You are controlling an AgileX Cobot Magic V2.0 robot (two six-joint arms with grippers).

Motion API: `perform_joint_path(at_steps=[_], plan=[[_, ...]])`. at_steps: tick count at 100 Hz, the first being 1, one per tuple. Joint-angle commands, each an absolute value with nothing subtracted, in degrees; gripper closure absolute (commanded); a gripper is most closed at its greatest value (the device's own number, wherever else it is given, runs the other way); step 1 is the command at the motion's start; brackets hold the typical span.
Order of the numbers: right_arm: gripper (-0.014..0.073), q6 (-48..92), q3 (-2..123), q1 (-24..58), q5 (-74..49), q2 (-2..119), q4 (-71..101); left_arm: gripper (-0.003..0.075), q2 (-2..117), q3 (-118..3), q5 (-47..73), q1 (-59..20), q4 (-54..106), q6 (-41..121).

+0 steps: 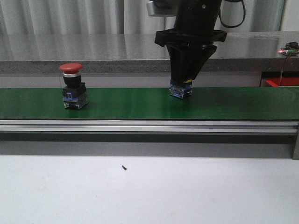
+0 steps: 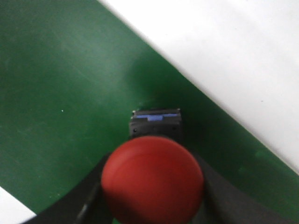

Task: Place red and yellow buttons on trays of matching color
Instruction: 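Close the right gripper on the red button and lift it, then carry the red button with the right gripper over the red tray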

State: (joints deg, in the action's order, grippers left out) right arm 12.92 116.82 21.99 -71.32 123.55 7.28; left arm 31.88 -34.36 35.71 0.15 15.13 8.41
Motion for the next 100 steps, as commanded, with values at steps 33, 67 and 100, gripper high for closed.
perform_joint_path(at_steps=[33, 67, 100], plan=[[0.0374, 13.17, 117.88, 17.86, -74.25, 116.89, 9.74, 0.074, 31.92, -35.87, 32.03, -0.33, 16.3, 8.41], [0.0374, 12.82, 106.43, 11.8, -71.14, 102.94, 9.74, 0.074, 31.92, -35.87, 32.03, -0.33, 16.3, 8.41], [0.0374, 11.95, 91.27, -0.16, -64.36, 89.06, 9.74, 0.074, 31.92, -35.87, 32.03, -0.33, 16.3, 8.41]])
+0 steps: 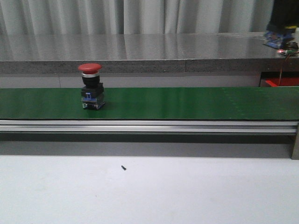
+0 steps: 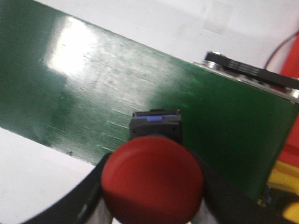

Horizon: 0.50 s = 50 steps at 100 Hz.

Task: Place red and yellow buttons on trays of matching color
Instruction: 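Carry the red button with the right gripper over the red tray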

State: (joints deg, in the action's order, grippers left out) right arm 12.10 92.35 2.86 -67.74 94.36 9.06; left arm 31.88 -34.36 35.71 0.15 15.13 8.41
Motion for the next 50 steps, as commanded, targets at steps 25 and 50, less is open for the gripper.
perform_joint_path(at_steps=[25, 50], plan=[[0.0374, 10.34, 85.52, -11.69, -62.94, 84.41, 9.74, 0.074, 31.92, -35.87, 32.03, -0.33, 16.3, 8.41], [0.0374, 5.0, 82.06, -25.19, -60.93, 84.04, 9.74, 0.074, 31.92, -35.87, 31.67, -0.33, 16.3, 8.41]])
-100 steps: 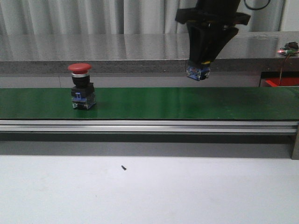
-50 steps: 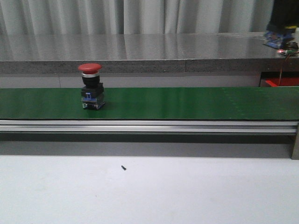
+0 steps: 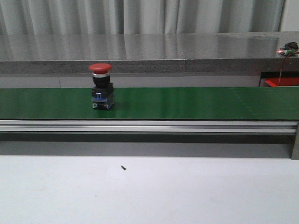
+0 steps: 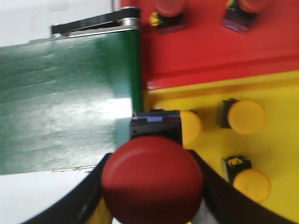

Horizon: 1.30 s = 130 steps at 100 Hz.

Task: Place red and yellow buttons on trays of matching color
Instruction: 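Carry the red button with the right gripper over the red tray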

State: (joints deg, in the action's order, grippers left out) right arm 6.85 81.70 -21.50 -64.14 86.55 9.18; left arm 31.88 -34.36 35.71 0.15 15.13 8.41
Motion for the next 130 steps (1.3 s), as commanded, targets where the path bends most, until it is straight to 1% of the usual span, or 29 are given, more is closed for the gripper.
perform_joint_path(at_steps=[1, 10, 24, 35, 46, 71, 93, 110, 130], plan=[[0.0374, 4.83, 81.97, -25.96, -60.67, 84.04, 9.74, 0.074, 31.92, -35.87, 31.64, -0.33, 16.3, 8.41], [0.0374, 2.97, 80.93, -29.98, -58.95, 84.04, 9.94, 0.074, 31.92, -35.87, 31.43, -0.33, 16.3, 8.41], [0.0374, 2.83, 80.78, -32.7, -55.98, 84.52, 10.83, 0.074, 31.92, -35.87, 31.43, -0.33, 16.3, 8.41], [0.0374, 2.89, 81.34, -32.77, -55.0, 86.21, 10.83, 0.074, 31.92, -35.87, 31.43, -0.33, 16.3, 8.41], [0.0374, 2.89, 83.87, -32.64, -55.91, 90.43, 10.9, 0.074, 31.92, -35.87, 31.43, -0.33, 16.3, 8.41], [0.0374, 2.89, 95.12, -32.41, -60.74, 101.04, 10.9, 0.074, 31.92, -35.87, 31.43, -0.33, 16.3, 8.41], [0.0374, 2.89, 102.04, -32.4, -62.66, 109.44, 10.94, 0.074, 31.92, -35.87, 31.43, -0.33, 16.3, 8.41], [0.0374, 2.89, 104.25, -32.4, -58.95, 114.71, 11.1, 0.074, 31.92, -35.87, 31.43, -0.33, 16.3, 8.41], [0.0374, 2.89, 107.52, -32.34, -54.63, 117.84, 11.37, 0.074, 31.92, -35.87, 31.43, -0.33, 16.3, 8.41]])
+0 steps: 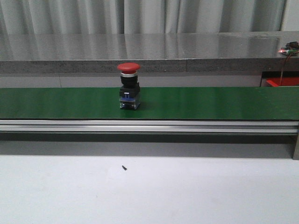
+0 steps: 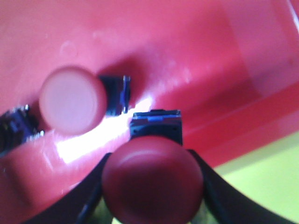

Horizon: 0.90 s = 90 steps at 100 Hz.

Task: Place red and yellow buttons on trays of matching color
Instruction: 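Carry the red button with the right gripper over the red tray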

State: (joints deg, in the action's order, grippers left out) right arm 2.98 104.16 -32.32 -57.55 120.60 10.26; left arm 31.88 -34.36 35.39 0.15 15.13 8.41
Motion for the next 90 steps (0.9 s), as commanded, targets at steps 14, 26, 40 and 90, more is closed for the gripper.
perform_joint_path(at_steps=[14, 26, 40, 90], plan=[[0.0374, 2.82, 111.28, -32.34, -56.46, 121.11, 11.5, 0.074, 31.92, -35.87, 31.43, -0.33, 16.3, 8.41], [0.0374, 2.78, 113.68, -32.44, -57.38, 123.67, 11.45, 0.074, 31.92, -35.87, 31.43, -0.33, 16.3, 8.41], [0.037, 2.78, 114.76, -32.44, -58.22, 125.35, 11.11, 0.074, 31.92, -35.87, 31.43, -0.33, 16.3, 8.41], [0.0078, 3.34, 116.0, -32.44, -63.06, 123.31, 10.15, 0.074, 31.92, -35.87, 31.43, -0.33, 16.3, 8.41]])
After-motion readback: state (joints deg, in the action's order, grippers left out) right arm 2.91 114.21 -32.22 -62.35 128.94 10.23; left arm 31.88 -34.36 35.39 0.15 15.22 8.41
